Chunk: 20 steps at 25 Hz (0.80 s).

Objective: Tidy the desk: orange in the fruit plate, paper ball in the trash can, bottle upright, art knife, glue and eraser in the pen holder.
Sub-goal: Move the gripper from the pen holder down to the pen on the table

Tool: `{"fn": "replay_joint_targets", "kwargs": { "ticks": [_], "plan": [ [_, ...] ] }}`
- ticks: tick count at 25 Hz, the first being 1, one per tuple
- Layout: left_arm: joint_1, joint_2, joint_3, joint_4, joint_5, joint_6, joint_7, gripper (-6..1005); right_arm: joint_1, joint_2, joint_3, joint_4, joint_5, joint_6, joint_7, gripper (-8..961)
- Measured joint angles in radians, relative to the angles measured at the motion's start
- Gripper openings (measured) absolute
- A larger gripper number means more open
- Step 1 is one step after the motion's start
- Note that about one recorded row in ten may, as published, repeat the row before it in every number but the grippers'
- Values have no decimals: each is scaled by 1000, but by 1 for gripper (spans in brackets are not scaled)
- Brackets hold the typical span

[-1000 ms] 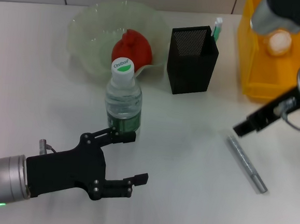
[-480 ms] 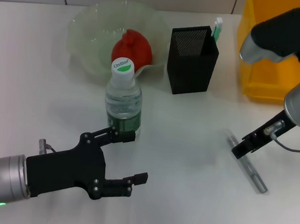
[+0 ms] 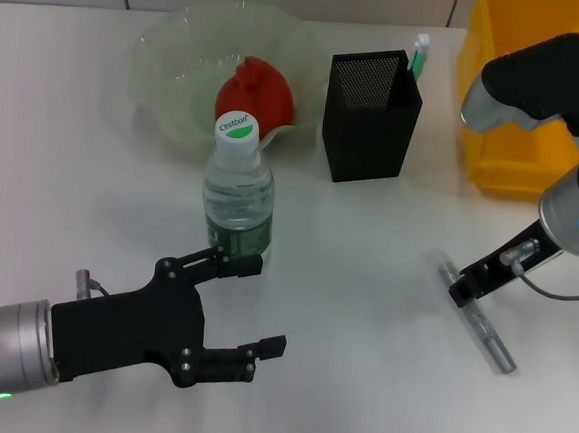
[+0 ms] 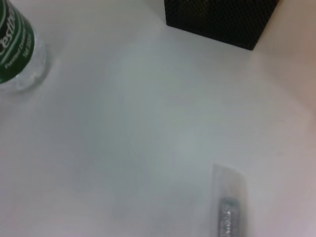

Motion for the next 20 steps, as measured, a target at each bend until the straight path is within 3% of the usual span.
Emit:
{"fn": "replay_joint_targets", "kwargs": {
  "ticks": [7,20],
  "plan": [
    [0,-1,0,0,0,0,0,861,13,-1,-10,45,15,23,-4,352],
    [1,-2,0,0,0,-1,0,861,16,-2,-20,69,15,31,-8,351]
  ]
}}
